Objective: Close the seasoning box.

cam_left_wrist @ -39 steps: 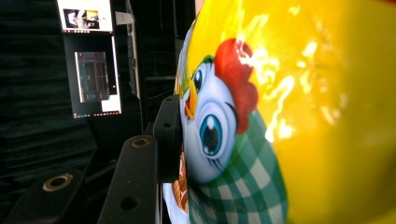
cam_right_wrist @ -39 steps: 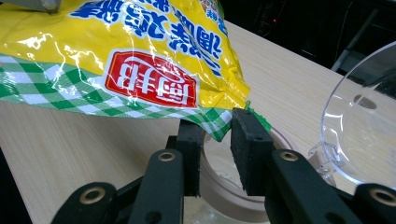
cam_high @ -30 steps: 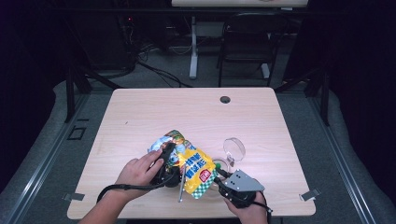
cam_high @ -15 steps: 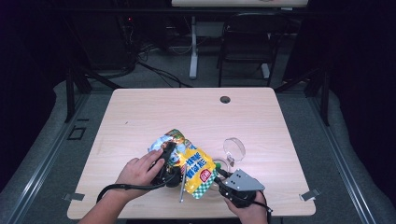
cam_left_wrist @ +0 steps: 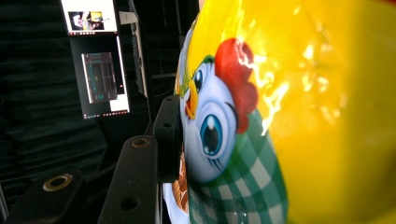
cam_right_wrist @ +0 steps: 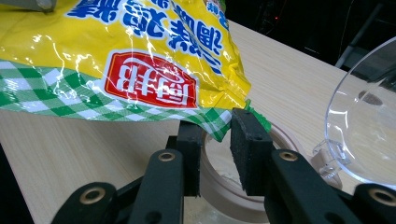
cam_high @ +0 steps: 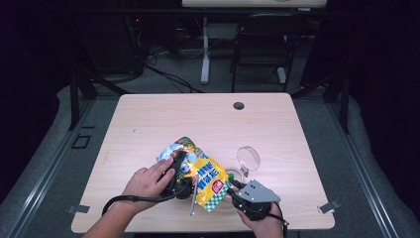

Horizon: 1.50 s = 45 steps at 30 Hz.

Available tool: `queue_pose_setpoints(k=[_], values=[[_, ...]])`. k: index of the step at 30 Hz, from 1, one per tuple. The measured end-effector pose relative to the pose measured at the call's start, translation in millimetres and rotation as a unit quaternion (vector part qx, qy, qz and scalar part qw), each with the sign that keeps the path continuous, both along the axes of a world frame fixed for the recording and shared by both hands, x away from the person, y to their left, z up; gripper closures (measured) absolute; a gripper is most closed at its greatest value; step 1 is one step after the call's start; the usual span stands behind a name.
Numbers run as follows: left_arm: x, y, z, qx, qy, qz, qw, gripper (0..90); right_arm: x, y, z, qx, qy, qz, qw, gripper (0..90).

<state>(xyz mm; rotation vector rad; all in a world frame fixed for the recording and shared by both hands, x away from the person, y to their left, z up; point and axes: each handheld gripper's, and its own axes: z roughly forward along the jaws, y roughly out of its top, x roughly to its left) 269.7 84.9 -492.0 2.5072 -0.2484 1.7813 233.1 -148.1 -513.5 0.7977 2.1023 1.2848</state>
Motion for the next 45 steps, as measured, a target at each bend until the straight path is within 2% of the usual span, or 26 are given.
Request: queue_pose_setpoints(k=[10,17,26,30,34,45], values=[[0.5,-1.7,1.2,0.010,-0.004,-0.002,0.9999,61.8,0.7,-0.5,-0.6,-0.001,0.004,0.000,1.0000,73.9],[0.0,-2.9,2.9,0.018,-0.009,-0.002,0.9998,61.9,1.7,-1.1,-1.7,0.007,0.006,0.000,1.0000,74.0],[-0.8,-4.0,5.4,0.033,-0.013,-0.004,0.9994,63.3,2.2,0.0,-2.4,0.002,0.008,-0.001,1.0000,74.1],[-1.4,-4.2,5.2,0.030,-0.017,-0.006,0.9994,63.8,2.5,0.2,-2.6,0.003,0.008,-0.002,1.0000,74.2],[-1.7,-4.5,5.5,0.035,-0.013,-0.005,0.9993,64.3,2.7,0.3,-3.1,0.003,0.010,-0.002,0.9999,74.3],[-3.9,-5.4,9.4,0.050,-0.023,-0.008,0.9984,64.6,2.7,1.2,-3.8,0.002,0.013,-0.002,0.9999,74.4]])
